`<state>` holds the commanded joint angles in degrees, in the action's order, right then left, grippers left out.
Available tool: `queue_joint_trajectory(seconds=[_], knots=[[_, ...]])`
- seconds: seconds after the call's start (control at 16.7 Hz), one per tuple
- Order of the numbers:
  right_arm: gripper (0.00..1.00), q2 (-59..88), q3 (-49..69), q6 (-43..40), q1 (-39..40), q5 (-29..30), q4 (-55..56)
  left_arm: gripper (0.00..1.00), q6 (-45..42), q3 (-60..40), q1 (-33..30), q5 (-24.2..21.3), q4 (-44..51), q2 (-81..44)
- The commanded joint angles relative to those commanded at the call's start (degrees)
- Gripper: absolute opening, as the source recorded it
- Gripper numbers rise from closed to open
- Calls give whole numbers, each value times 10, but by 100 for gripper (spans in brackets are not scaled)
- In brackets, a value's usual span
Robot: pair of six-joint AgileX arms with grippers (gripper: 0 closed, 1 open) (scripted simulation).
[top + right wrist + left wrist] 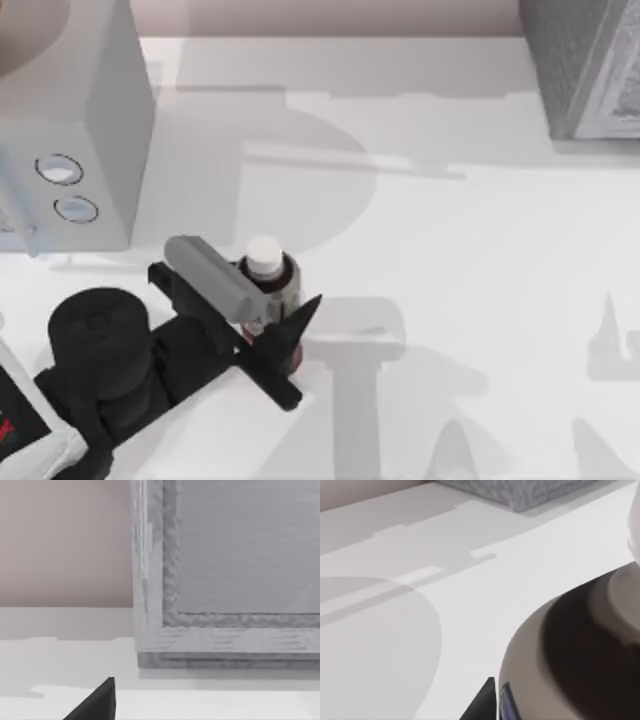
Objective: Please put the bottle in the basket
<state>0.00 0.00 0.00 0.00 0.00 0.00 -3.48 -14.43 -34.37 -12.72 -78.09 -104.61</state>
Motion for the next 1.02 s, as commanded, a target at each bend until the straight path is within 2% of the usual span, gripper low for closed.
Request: queue_joint_trajectory(seconds=[0.24,0.42,0.72,1.02], knots=[[100,0,0,0,0,0,0,0,9,-28,-48,19,79,44],[100,0,0,0,0,0,0,0,18,-62,-107,49,198,112],[100,0,0,0,0,0,0,0,32,-132,-224,127,476,288],[100,0,0,0,0,0,0,0,42,-214,-331,225,836,535]])
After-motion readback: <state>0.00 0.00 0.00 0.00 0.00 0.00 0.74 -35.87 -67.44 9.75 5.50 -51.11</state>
